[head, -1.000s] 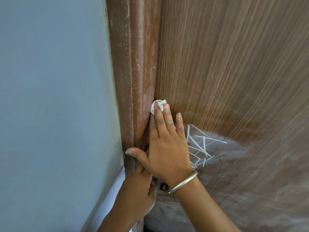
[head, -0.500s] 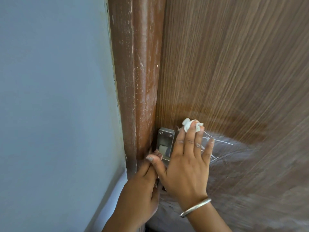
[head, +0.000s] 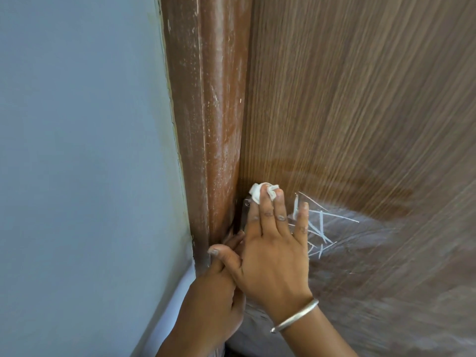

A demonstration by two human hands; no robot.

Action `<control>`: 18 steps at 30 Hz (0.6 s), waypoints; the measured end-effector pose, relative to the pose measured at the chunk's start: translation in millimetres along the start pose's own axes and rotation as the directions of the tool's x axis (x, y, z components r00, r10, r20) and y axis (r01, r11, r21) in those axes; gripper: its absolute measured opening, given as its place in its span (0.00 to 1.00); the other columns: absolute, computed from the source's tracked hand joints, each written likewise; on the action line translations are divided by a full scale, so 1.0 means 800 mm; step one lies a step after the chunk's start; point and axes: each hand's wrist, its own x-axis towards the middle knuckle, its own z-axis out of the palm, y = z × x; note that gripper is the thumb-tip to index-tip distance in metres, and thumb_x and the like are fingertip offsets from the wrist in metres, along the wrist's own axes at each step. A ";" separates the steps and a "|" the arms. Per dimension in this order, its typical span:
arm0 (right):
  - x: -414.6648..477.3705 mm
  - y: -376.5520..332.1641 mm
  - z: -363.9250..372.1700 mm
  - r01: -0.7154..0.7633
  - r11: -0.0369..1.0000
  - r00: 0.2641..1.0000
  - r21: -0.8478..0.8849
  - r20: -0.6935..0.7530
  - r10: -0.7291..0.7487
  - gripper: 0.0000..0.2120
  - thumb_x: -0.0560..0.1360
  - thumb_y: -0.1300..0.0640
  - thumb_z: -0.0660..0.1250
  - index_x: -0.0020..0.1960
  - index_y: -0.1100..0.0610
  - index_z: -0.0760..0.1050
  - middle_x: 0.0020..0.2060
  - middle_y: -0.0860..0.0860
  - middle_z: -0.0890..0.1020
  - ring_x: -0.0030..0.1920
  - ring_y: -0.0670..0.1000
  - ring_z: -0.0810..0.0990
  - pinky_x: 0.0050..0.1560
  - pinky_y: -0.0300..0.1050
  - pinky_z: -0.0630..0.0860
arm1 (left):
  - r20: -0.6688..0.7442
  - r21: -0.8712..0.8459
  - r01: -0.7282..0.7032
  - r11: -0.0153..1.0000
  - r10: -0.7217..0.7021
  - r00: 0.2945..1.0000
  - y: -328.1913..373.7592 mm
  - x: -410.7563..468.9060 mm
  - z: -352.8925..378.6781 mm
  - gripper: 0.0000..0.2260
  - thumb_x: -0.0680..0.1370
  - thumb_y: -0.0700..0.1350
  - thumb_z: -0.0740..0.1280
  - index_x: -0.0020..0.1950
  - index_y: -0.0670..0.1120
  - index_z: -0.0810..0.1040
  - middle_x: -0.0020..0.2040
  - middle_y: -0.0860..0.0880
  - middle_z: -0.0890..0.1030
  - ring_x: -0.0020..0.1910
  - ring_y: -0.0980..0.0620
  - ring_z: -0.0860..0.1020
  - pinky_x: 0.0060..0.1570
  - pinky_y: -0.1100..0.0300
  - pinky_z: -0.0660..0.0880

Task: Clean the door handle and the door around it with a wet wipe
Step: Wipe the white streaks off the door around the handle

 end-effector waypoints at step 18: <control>-0.013 0.045 0.018 0.070 0.996 0.997 -0.062 -0.013 -0.071 0.46 0.72 0.27 0.42 0.69 0.63 0.68 0.73 0.56 0.62 0.74 0.59 0.56 0.70 0.68 0.46 | -0.053 -0.076 -0.095 0.993 0.091 0.994 -0.003 -0.004 -0.001 0.34 0.77 0.43 0.63 0.69 0.65 0.43 0.72 0.69 0.46 0.69 0.63 0.64 0.59 0.68 0.72</control>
